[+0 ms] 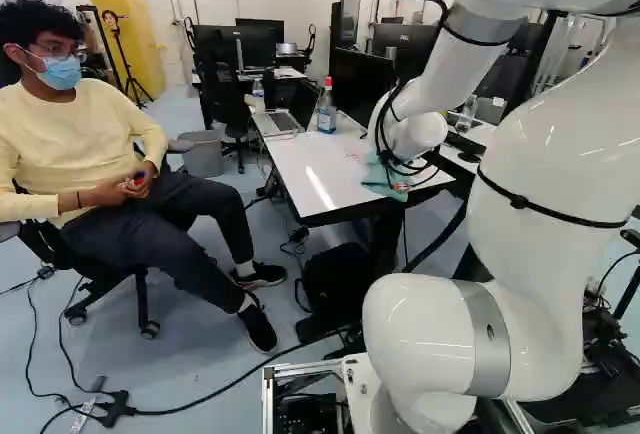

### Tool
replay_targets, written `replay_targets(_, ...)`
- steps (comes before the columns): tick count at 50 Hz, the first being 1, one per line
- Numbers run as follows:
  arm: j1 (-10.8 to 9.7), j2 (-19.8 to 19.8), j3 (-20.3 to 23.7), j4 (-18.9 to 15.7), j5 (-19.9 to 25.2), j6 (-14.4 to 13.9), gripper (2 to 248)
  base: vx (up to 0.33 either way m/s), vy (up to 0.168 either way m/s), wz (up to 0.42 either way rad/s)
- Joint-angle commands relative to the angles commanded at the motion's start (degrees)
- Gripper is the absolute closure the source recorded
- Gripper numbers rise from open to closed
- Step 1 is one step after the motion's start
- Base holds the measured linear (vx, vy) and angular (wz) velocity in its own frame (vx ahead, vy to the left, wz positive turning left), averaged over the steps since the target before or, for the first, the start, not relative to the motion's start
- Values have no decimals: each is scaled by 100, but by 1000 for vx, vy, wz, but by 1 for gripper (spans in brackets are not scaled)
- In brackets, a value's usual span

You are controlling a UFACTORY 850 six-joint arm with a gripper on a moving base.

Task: Clean the table with the green towel

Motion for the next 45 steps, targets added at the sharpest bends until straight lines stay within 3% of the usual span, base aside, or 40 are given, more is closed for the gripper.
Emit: replay_targets(45,0,0,0,0,-410,0,200,0,0,0)
